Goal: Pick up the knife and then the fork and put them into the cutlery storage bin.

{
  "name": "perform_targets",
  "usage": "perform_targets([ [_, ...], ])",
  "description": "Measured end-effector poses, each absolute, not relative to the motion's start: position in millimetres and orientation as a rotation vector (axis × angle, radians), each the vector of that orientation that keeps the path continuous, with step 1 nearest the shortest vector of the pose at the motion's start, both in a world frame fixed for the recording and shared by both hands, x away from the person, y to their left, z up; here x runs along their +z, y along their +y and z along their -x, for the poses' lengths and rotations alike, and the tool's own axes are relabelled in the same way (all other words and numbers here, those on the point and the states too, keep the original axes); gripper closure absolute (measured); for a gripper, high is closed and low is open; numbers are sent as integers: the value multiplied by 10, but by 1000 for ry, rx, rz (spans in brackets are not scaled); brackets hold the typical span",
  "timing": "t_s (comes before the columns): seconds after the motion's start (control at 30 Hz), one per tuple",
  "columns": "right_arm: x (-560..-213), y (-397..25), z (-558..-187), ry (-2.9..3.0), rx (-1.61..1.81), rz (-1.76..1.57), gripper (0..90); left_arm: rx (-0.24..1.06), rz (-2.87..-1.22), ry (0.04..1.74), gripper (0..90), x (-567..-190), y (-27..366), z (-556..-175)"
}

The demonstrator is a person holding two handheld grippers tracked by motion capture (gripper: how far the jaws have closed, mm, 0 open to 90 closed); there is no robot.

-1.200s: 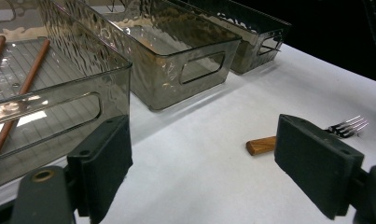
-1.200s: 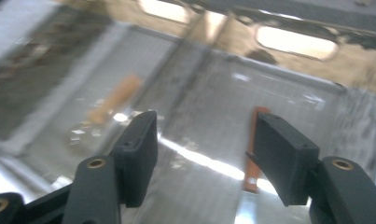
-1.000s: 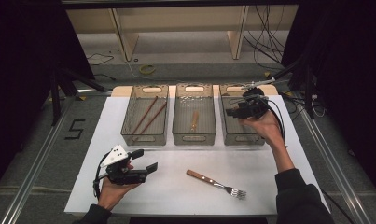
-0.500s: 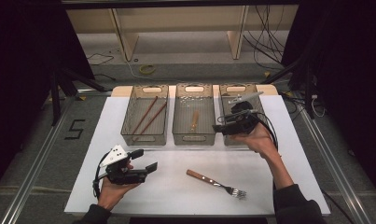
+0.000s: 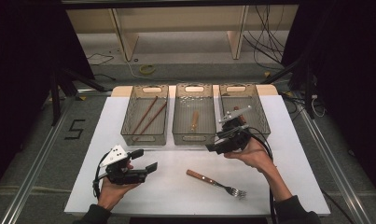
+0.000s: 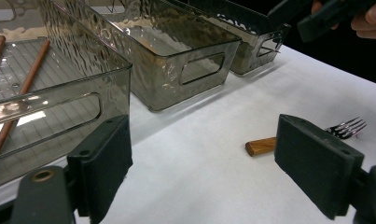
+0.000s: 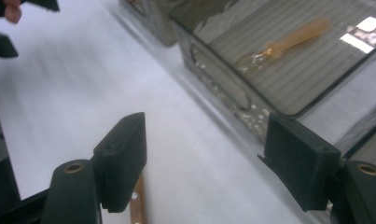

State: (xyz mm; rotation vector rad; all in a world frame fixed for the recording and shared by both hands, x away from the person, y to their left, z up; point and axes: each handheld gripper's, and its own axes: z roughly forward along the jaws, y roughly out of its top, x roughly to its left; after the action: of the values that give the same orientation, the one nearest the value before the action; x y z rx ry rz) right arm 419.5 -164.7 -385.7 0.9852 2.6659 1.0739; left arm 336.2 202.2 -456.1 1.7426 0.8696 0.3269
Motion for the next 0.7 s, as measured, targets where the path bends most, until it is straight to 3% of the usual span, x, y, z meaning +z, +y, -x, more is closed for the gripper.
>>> perform_targets([
  [0.7, -4091, -1387, -3936, 2862, 862, -846, 300, 325, -1742, 869, 182, -4559, 2026, -3362],
])
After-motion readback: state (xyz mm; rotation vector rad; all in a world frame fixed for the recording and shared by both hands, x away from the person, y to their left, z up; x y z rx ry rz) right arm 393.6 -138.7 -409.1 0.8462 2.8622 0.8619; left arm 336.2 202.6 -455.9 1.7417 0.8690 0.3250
